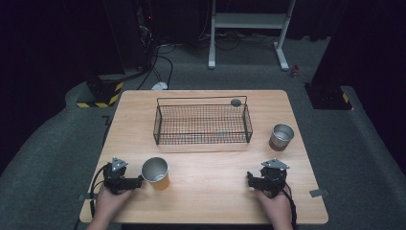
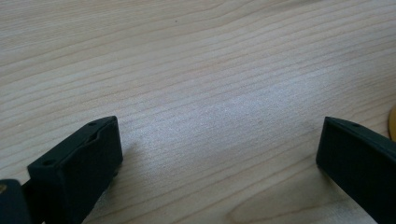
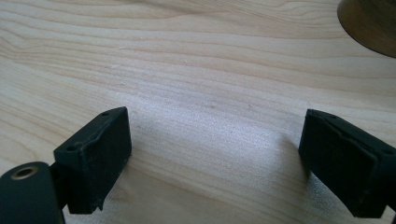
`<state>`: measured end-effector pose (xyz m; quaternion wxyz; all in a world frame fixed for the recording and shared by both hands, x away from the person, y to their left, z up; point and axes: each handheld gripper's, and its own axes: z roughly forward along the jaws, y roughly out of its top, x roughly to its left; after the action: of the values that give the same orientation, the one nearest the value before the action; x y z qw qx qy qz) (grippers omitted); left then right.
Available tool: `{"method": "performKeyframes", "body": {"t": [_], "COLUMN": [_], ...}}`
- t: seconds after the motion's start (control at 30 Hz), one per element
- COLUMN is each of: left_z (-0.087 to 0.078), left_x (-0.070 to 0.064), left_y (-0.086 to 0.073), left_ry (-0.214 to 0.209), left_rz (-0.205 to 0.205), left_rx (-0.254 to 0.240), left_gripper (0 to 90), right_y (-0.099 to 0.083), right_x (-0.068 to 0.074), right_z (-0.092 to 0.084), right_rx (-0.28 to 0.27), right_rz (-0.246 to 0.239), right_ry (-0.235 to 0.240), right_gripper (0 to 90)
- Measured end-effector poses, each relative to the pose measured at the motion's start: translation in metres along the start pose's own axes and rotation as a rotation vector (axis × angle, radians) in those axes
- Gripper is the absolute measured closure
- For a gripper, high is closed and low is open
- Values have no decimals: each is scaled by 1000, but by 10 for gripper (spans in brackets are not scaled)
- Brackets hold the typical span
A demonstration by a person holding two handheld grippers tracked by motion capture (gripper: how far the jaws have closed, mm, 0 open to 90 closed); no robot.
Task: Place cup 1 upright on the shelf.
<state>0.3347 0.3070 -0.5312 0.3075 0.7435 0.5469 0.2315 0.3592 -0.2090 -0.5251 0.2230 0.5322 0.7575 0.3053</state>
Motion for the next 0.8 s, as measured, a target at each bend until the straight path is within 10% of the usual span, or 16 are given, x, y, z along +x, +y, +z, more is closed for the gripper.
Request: {"method": "performKeyframes", "body": {"t": [0.8], "left_z": [0], "left_x": [1], "left_y": [1], "left_ry": [-10], "left_rz": [3], "left_rx": [4], "left_gripper": [4], "right_y": [-1], "right_x": [0], "right_z": [-1], "right_rx": [1], "right_rz": [-7], "right_ry": [8], "right_gripper": [91]}}
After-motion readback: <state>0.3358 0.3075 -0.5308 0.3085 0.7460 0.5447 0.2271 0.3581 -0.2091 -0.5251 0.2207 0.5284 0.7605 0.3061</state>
